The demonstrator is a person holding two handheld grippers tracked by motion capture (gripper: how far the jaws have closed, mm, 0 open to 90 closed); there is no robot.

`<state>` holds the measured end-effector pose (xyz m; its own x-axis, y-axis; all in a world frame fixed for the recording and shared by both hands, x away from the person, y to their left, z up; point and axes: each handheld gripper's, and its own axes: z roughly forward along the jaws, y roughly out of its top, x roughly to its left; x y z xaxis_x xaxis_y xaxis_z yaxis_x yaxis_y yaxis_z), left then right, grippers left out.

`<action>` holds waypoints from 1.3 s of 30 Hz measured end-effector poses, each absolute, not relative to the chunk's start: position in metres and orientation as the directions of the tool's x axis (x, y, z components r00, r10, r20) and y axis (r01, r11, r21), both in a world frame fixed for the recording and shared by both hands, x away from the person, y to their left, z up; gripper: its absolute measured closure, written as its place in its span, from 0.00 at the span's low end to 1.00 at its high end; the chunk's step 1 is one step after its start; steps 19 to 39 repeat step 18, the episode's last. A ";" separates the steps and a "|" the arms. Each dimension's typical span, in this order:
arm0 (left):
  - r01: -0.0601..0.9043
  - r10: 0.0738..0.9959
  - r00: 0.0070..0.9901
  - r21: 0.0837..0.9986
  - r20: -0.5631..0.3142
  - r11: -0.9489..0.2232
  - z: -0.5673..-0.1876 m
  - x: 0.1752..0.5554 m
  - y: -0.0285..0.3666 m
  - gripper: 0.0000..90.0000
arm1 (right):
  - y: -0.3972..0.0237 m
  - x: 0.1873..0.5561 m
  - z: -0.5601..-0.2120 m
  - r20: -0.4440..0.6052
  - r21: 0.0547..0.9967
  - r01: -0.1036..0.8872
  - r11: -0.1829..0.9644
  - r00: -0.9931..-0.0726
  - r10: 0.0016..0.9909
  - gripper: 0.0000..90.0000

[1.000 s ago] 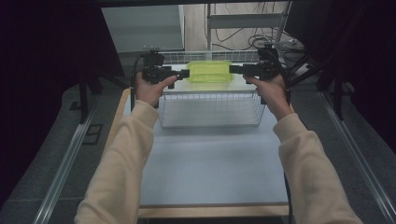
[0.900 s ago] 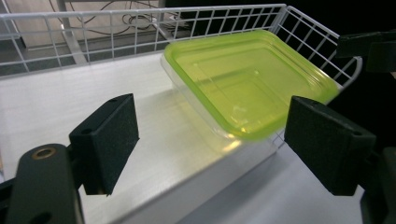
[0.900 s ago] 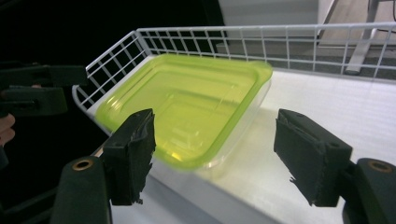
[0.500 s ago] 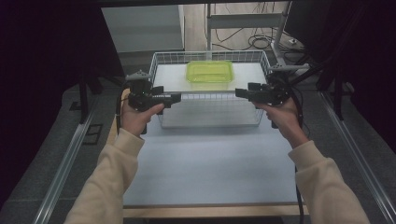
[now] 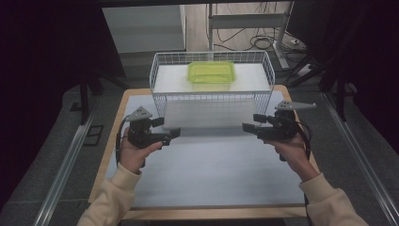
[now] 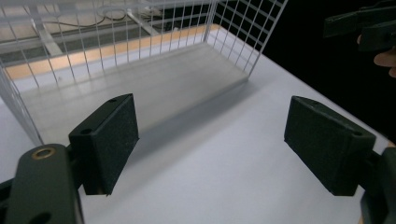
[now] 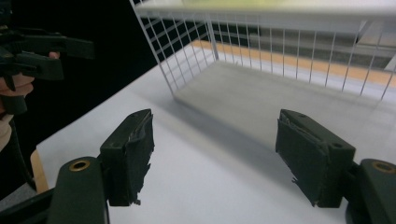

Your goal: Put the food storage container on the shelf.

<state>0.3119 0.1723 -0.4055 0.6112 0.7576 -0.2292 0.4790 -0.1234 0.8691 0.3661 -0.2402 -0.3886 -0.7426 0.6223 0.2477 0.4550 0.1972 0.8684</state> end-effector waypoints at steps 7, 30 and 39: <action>0.498 0.750 0.617 0.856 -0.238 -0.139 -0.427 0.302 0.169 0.20 | -0.254 0.355 -0.427 0.242 0.855 0.473 0.214 -0.728 0.641 0.31; 0.510 0.742 0.617 0.852 -0.263 -0.122 -0.435 0.303 0.165 0.20 | -0.257 0.350 -0.428 0.221 0.866 0.451 0.214 -0.731 0.645 0.30; 0.510 0.742 0.617 0.852 -0.263 -0.122 -0.435 0.303 0.165 0.20 | -0.257 0.350 -0.428 0.221 0.866 0.451 0.214 -0.731 0.645 0.30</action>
